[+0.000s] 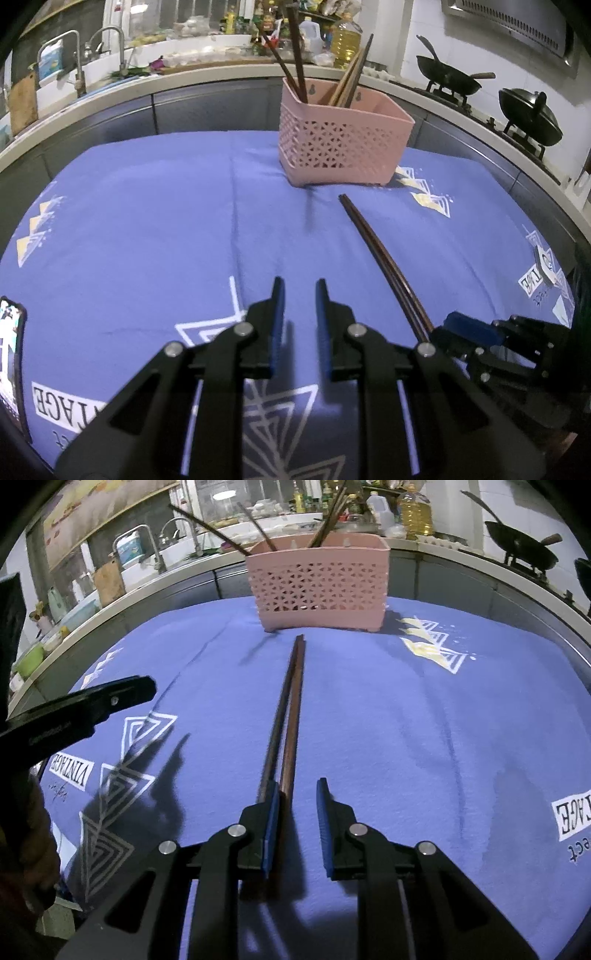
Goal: Organize utensils
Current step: 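Grasp a brown chopstick with the right tool while the left tool grasps a dark one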
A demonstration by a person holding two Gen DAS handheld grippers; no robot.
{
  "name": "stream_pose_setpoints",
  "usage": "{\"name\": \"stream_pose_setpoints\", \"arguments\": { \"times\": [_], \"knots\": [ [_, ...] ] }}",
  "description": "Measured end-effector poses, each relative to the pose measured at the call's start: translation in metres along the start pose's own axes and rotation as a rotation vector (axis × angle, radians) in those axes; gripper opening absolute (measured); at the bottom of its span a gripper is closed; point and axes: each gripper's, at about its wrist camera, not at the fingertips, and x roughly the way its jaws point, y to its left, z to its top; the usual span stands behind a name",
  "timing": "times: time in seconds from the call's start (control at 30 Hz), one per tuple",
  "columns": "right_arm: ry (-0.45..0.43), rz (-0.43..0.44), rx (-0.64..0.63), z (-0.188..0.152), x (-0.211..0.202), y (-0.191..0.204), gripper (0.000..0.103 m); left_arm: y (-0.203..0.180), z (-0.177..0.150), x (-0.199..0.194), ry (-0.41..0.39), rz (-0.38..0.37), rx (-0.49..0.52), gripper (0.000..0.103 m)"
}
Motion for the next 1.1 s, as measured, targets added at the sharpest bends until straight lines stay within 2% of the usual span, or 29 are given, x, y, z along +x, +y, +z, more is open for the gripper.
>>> {"name": "stream_pose_setpoints", "arguments": {
  "times": [0.2, 0.27, 0.3, 0.33, 0.5, 0.57, 0.6, 0.63, 0.9, 0.97, 1.03, 1.1],
  "knots": [
    [0.016, 0.001, -0.021, -0.002, 0.003, 0.007, 0.02, -0.002, -0.001, 0.004, 0.027, -0.02, -0.009, 0.015],
    [0.002, -0.017, -0.047, -0.004, 0.003, 0.011, 0.015, -0.004, -0.001, 0.008, 0.045, -0.039, -0.013, 0.015],
    [-0.002, -0.015, -0.036, -0.004, 0.003, 0.008, 0.008, -0.006, 0.0, 0.01, 0.059, -0.056, -0.015, 0.015],
    [-0.005, -0.012, -0.02, -0.004, 0.003, 0.004, 0.007, -0.007, 0.0, 0.012, 0.069, -0.068, -0.016, 0.015],
    [-0.022, -0.039, 0.059, -0.007, -0.002, -0.019, 0.007, -0.03, 0.009, 0.027, 0.124, -0.127, 0.012, 0.015],
    [-0.027, -0.042, 0.076, -0.01, -0.005, -0.026, 0.007, -0.045, 0.014, 0.036, 0.147, -0.134, 0.036, 0.036],
    [-0.03, -0.039, 0.084, -0.012, -0.007, -0.03, 0.007, -0.049, 0.015, 0.039, 0.147, -0.132, 0.04, 0.055],
    [-0.032, -0.035, 0.091, -0.014, -0.008, -0.032, 0.007, -0.055, 0.018, 0.043, 0.144, -0.13, 0.044, 0.059],
    [-0.059, 0.013, 0.123, -0.022, -0.011, -0.042, 0.007, -0.071, 0.017, 0.074, 0.19, -0.068, 0.082, 0.058],
    [-0.064, 0.021, 0.129, -0.024, -0.012, -0.042, 0.007, -0.072, 0.013, 0.074, 0.168, -0.048, 0.102, 0.05],
    [-0.068, 0.033, 0.138, -0.025, -0.013, -0.045, 0.007, -0.072, 0.01, 0.072, 0.152, -0.034, 0.13, 0.036],
    [-0.07, 0.045, 0.148, -0.025, -0.013, -0.047, 0.007, -0.066, 0.009, 0.069, 0.144, -0.072, 0.121, 0.028]
  ]
}}
